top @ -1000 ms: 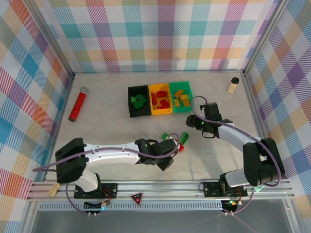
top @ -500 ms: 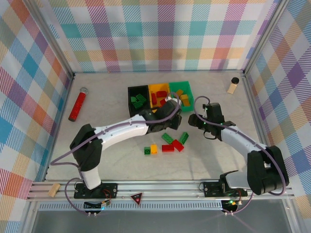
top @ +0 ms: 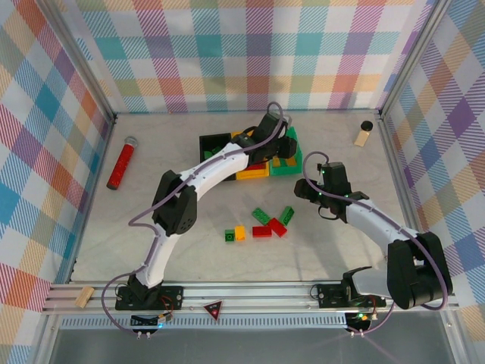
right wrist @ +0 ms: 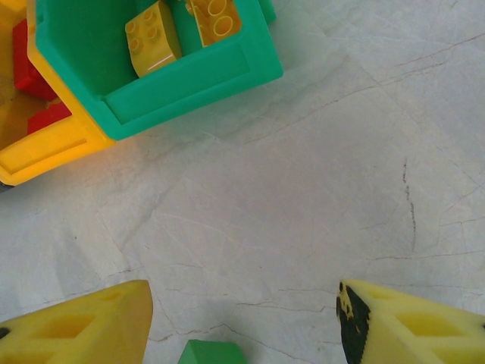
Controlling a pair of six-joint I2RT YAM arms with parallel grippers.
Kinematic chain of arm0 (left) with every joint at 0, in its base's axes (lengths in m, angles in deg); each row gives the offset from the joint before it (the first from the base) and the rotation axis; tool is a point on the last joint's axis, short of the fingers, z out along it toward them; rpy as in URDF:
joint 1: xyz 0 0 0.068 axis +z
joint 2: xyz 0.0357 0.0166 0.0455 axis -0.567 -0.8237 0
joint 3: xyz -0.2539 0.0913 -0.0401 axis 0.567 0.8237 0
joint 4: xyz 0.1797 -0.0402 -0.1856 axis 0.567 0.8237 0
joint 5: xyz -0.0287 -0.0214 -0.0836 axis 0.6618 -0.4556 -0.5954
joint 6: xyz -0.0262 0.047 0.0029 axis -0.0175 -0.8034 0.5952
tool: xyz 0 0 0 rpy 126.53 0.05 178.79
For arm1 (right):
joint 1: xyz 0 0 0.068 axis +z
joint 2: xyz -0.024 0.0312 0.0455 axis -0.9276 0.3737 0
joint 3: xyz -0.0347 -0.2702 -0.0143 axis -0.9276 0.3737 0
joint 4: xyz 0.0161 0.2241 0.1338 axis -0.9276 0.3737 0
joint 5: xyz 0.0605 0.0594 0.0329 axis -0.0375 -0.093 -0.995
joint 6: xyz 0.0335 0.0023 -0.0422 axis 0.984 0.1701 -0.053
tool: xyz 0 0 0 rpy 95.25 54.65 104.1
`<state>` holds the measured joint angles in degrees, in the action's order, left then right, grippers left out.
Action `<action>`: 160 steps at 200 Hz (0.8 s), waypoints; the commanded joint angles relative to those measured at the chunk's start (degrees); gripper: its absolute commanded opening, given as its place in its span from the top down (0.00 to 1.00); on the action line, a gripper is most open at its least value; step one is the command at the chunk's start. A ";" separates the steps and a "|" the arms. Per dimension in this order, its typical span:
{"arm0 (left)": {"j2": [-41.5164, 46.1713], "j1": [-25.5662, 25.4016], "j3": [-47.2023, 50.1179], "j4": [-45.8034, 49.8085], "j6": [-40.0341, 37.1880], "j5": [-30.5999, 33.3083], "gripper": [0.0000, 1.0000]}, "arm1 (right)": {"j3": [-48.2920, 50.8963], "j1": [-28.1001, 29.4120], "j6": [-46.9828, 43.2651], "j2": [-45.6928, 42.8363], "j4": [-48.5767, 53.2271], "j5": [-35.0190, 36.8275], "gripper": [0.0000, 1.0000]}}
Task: Sort the legos into containers by color
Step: Place the lego in the container.
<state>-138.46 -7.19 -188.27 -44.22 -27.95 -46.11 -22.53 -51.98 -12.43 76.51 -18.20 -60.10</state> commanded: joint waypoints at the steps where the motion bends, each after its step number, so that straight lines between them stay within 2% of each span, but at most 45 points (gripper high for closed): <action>1: -4.15 2.49 -1.83 -6.38 5.19 -7.98 0.76 | 1.11 -0.17 0.05 -0.16 -1.95 0.13 0.34; 31: -9.95 3.33 -8.67 -7.76 7.84 -6.83 0.75 | 0.76 -0.19 -0.05 0.90 -2.10 -0.04 0.34; 79: -11.67 3.24 -9.83 -6.54 8.29 -2.94 0.62 | 0.87 -0.17 0.42 0.73 -2.66 -1.14 0.34; 94: -11.03 3.24 -9.59 -5.91 8.29 -2.40 0.54 | 0.70 -0.17 0.42 1.03 -2.60 -1.14 0.34; 126: -7.62 3.15 -6.51 -6.17 6.52 -2.48 0.46 | 0.61 -0.18 0.33 1.48 -2.71 -1.54 0.34; 160: 0.32 2.82 2.50 -10.27 5.32 -2.31 0.45 | 0.27 -0.17 0.05 2.07 -2.61 -1.38 0.34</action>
<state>-147.16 -3.83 -191.55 -50.98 -20.85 -49.35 -22.11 -51.98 -12.25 77.60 -19.38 -60.58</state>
